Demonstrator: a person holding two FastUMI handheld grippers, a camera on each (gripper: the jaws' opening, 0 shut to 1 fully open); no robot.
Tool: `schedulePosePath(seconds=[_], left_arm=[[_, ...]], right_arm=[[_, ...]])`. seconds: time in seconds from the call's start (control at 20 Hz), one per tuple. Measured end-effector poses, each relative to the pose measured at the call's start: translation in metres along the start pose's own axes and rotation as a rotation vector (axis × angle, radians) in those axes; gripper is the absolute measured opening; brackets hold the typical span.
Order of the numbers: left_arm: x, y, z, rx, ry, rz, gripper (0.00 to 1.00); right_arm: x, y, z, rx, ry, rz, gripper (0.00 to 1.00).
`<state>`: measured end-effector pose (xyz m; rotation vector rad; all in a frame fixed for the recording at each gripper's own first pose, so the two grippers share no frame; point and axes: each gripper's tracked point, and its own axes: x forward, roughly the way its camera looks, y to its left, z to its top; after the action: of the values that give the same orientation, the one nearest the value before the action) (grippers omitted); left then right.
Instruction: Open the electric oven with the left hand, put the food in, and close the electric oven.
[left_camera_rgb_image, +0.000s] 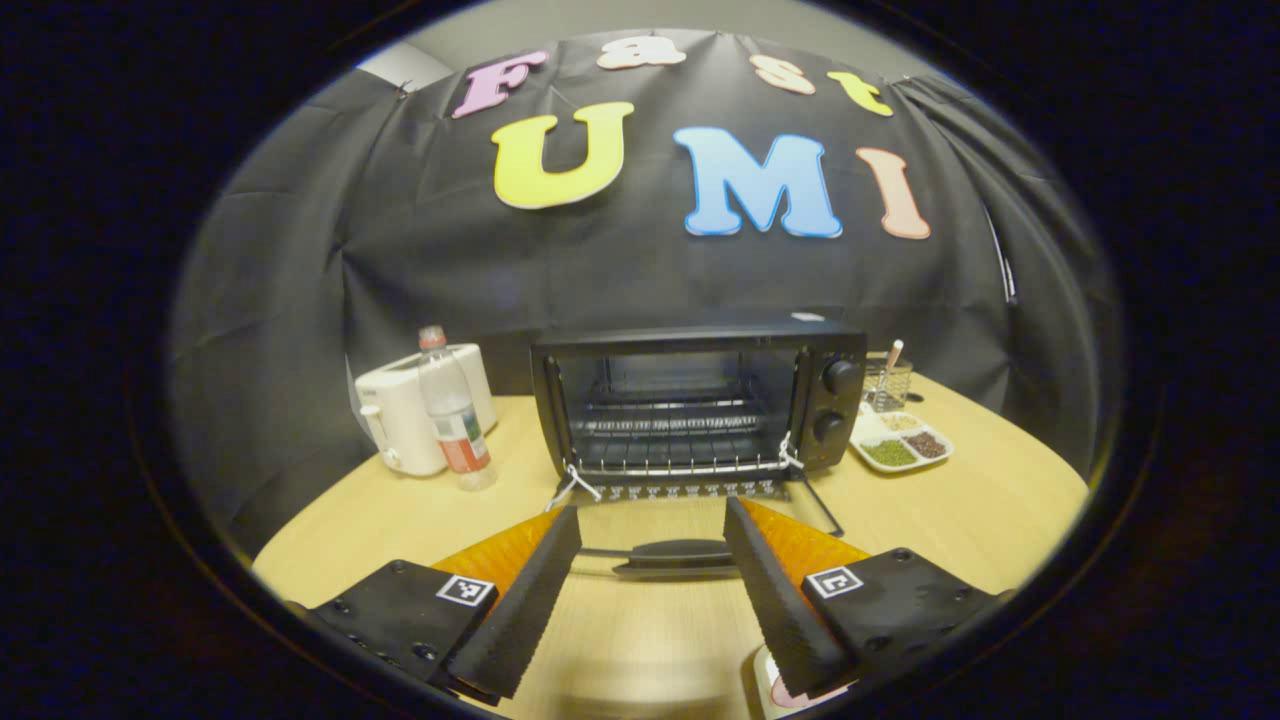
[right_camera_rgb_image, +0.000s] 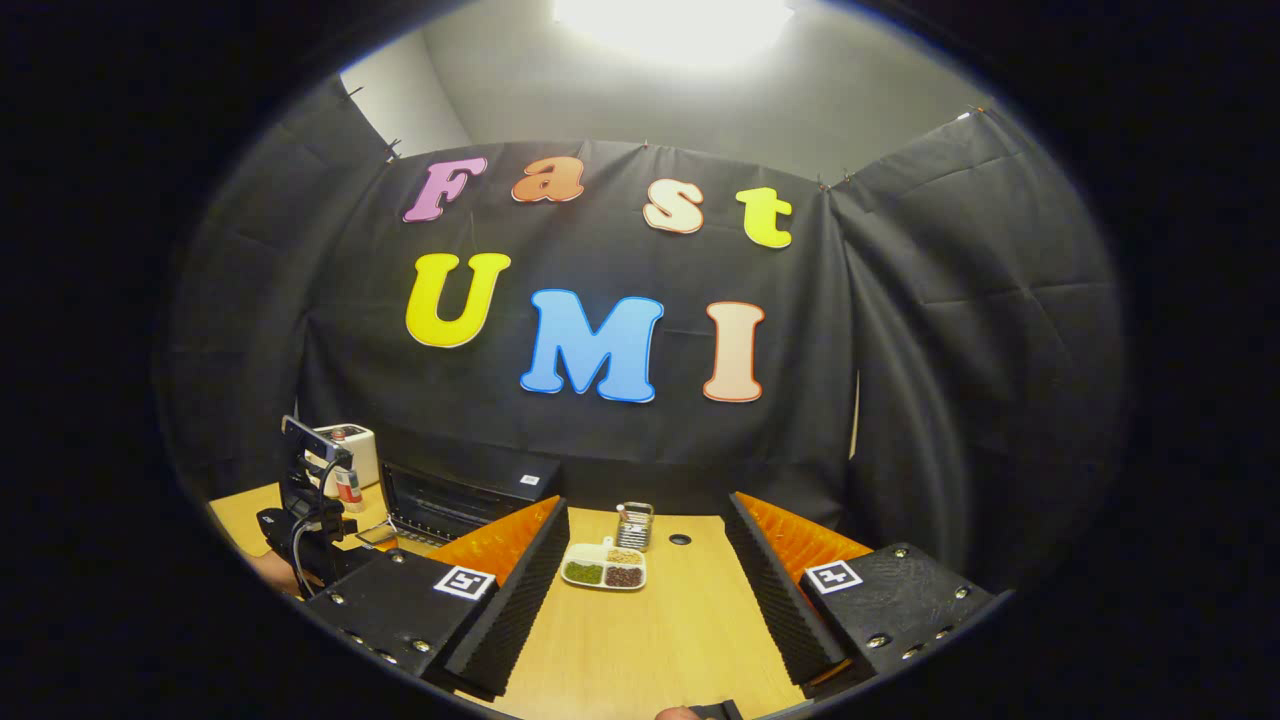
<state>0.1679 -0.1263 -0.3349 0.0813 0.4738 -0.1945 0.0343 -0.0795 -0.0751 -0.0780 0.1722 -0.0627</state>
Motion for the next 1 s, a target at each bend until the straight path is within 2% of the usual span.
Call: schedulePosePath(seconds=[0.15, 0.2, 0.35, 0.5, 0.7, 1.0], left_arm=[[-0.035, 0.007, 0.048, 0.006, -0.098, -0.005, 0.98], [-0.047, 0.010, 0.064, 0.000, -0.125, -0.006, 0.91], [-0.078, 0.023, 0.098, -0.017, -0.190, 0.004, 1.00], [-0.111, 0.040, 0.134, -0.029, -0.266, 0.029, 0.98], [-0.154, 0.066, 0.158, -0.020, -0.338, 0.067, 1.00], [-0.211, 0.110, 0.158, -0.035, -0.367, 0.167, 1.00]], right_arm=[[0.011, 0.022, -0.010, 0.027, 0.023, 0.086, 0.97], [0.014, 0.030, -0.013, 0.035, 0.032, 0.113, 0.97], [0.019, 0.053, -0.023, 0.069, 0.062, 0.208, 0.97], [0.023, 0.074, -0.037, 0.109, 0.119, 0.299, 0.98], [0.020, 0.116, -0.078, 0.198, 0.315, 0.488, 0.98], [0.016, 0.147, -0.143, 0.273, 0.601, 0.619, 0.98]])
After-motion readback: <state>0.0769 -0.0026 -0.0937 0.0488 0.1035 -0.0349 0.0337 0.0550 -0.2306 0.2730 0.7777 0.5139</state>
